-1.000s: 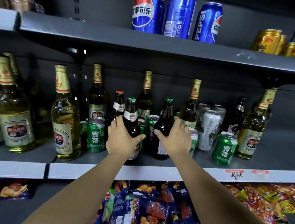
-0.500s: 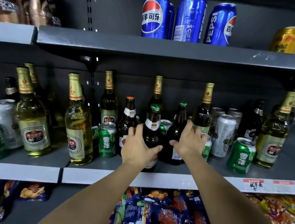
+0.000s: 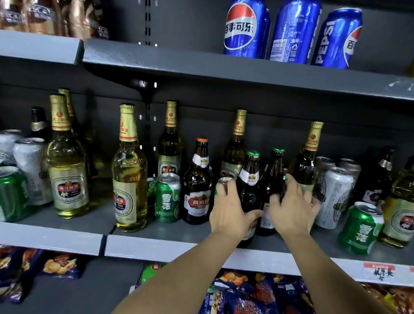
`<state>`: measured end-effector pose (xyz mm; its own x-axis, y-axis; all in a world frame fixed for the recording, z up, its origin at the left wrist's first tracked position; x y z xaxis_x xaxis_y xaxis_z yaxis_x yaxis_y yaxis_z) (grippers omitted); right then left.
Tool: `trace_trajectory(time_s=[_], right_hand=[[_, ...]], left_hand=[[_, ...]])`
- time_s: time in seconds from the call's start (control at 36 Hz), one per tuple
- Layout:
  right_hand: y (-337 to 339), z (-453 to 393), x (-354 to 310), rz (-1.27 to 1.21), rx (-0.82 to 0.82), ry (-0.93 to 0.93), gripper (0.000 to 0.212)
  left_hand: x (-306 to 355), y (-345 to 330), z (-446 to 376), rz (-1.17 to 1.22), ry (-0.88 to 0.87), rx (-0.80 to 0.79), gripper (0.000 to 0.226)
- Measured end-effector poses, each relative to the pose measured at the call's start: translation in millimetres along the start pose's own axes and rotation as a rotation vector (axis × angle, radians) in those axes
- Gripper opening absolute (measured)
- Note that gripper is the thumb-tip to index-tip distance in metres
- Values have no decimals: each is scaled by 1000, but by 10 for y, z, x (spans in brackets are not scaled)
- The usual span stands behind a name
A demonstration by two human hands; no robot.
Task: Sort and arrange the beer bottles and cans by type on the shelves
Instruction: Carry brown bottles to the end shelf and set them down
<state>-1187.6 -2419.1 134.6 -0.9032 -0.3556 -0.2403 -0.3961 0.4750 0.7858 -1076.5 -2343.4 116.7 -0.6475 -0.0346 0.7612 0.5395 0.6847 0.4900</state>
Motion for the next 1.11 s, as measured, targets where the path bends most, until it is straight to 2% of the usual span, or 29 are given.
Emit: trace_trajectory(time_s=[0.06,0.11,0.19,0.25,0.33,0.42,0.53,0.67,0.78,0.86,0.94,1.0,1.06,1.11], right_hand=[[50,47,-60,-86,127,2,55],[103,91,-165,-142,194,28,66],[125,136,-322,-169,166,71,71],[105,171,-408,-177,93,85,72],[67,244,-499,-155,8,117,87],[48,303,-535,-105,-50,140,101],[50,327,-559,-74,-111,121,104],[25,342,-593,-119,-112,84,99],[-1,368,-595,-132,-93,75,98],[-13,379,-586,-138,-77,68,99],[-35,399,-586,-86,-7,76,99],[-42,423,-617,-86,131,68,92],[-9,449,-691,-101,337,105,77],[45,468,-803,-80,493,263,62]], left_hand=[[-38,7,1,24,-19,-32,89],[-112,29,7,54,-37,-95,95],[-203,142,67,91,-74,-132,90],[-242,254,109,49,-141,-49,74],[-285,464,71,-20,-183,175,56],[-374,698,-80,-159,-146,311,61],[-557,946,-321,-435,53,162,86],[-662,1013,-446,-578,256,-147,76],[-646,984,-446,-618,236,-138,75],[-566,942,-502,-525,183,-101,88],[-470,901,-586,-454,156,-136,105],[-452,889,-632,-491,149,-151,110],[-455,886,-667,-519,157,-145,101],[-436,883,-687,-518,163,-139,88]])
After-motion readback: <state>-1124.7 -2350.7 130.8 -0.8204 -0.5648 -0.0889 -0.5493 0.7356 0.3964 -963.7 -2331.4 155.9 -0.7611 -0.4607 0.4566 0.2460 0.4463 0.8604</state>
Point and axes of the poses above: each hand's wrist, its own z-axis away from the middle knuckle, its own y-axis out of the back of the hand, x = y × z, the point moved 1 cm from there along -z, towards the middle knuckle, and after that the axes turned 12 degrees about z, right-handed, at the moved point
